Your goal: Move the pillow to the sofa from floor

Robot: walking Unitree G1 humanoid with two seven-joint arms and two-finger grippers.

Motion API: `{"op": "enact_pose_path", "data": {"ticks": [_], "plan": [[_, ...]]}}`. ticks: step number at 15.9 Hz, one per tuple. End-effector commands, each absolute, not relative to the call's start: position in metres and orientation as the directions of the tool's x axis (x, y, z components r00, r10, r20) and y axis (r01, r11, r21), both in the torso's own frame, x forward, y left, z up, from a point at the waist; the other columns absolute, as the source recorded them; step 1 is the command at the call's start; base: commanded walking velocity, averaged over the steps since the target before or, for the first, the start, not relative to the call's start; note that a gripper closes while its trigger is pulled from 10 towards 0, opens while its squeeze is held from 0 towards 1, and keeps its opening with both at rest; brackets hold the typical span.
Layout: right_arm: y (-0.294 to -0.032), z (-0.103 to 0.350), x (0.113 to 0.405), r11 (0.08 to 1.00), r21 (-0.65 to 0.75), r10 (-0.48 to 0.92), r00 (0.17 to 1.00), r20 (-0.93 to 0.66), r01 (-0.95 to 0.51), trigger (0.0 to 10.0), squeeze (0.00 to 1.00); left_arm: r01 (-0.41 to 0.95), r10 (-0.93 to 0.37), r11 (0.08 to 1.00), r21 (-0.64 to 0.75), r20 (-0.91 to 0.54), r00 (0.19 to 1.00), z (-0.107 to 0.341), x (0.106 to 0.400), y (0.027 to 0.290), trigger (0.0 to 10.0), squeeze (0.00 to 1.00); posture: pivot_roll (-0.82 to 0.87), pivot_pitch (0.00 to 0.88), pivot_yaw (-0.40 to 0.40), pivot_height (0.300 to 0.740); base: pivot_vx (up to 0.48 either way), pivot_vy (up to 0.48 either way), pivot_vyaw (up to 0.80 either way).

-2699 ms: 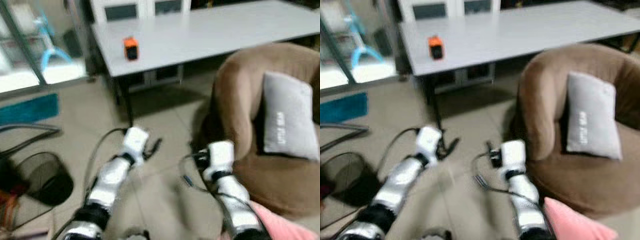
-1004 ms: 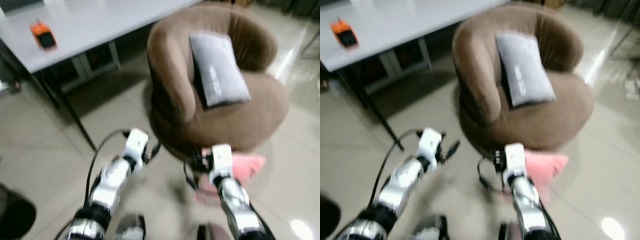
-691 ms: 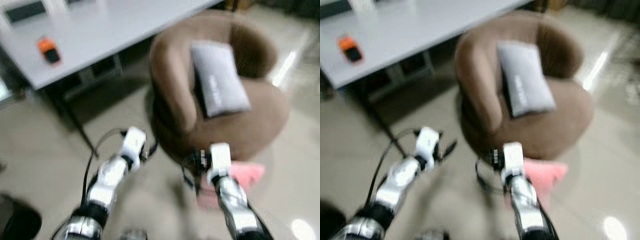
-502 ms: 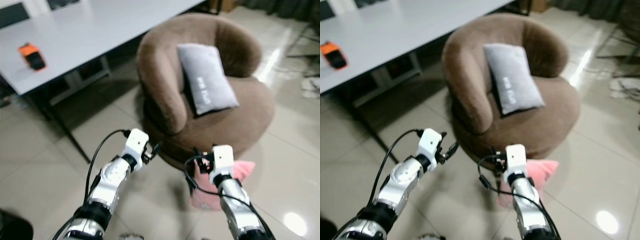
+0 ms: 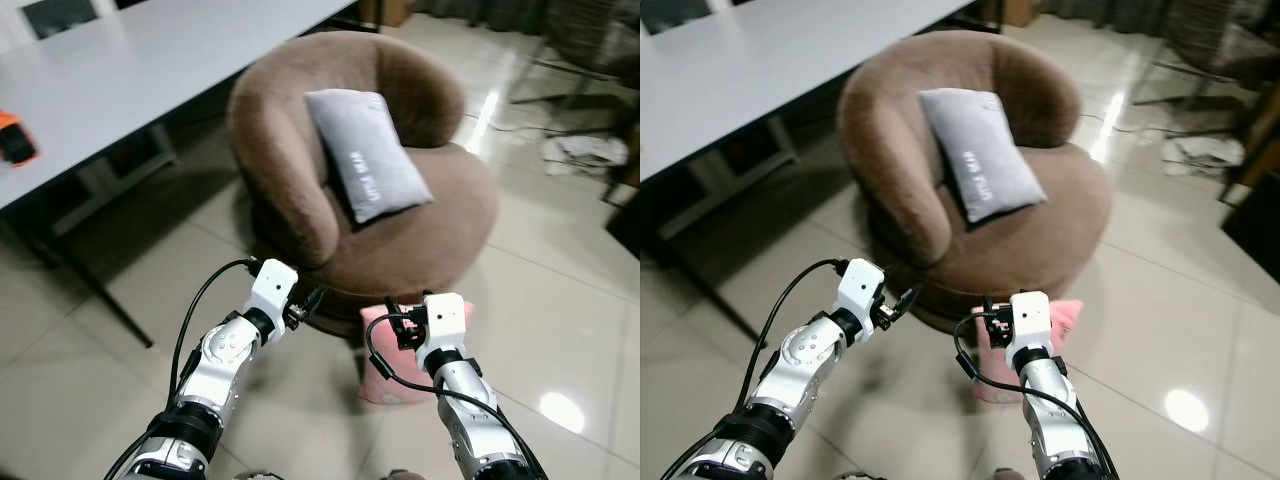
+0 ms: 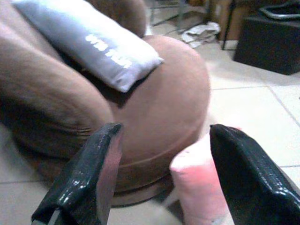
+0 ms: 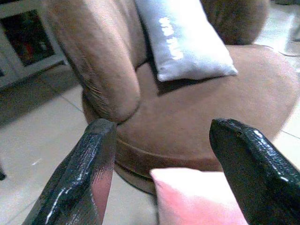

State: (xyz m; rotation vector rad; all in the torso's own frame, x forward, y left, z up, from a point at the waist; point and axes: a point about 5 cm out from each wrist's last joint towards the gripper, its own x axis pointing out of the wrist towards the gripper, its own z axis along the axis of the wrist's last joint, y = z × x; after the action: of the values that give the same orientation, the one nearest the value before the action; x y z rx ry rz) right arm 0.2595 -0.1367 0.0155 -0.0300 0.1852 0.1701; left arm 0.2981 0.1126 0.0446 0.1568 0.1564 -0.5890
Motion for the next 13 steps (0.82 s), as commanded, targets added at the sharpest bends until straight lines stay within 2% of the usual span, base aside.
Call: {"op": "enact_pose_path", "data": {"ticks": [1,8,11,13], "plan": [[-0.1356,0.0129,0.2573,0.985,-0.007,0.17,0.965,-0.202,-0.175,10.0,0.0,0.578,-0.55,0.808,0.118,-0.203,0.81,0.0435,0.298,0.1129,10.0,0.0,0.0,0.039,0.059,0.74,0.0,0.48,-0.61],[-0.133,0.0118,0.254,0.985,0.01,0.173,0.965,-0.198,-0.174,10.0,0.0,0.649,-0.615,0.747,0.141,-0.223,0.756,0.0419,0.2944,0.105,10.0,0.0,-0.01,0.04,0.072,0.74,0.0,0.479,-0.61],[-0.132,0.0119,0.2528,0.985,0.004,0.172,0.966,-0.193,-0.174,10.0,0.0,0.642,-0.602,0.745,0.183,-0.23,0.764,0.0422,0.296,0.1041,10.0,0.0,-0.02,0.041,0.075,0.74,0.0,0.0,-0.53],[-0.1335,0.009,0.2529,0.987,-0.031,0.144,0.964,-0.222,-0.155,10.0,0.0,0.633,-0.583,0.749,0.195,-0.257,0.77,0.0403,0.298,0.1063,10.0,0.0,-0.02,0.045,0.077,0.735,0.0,0.0,0.0]]}}
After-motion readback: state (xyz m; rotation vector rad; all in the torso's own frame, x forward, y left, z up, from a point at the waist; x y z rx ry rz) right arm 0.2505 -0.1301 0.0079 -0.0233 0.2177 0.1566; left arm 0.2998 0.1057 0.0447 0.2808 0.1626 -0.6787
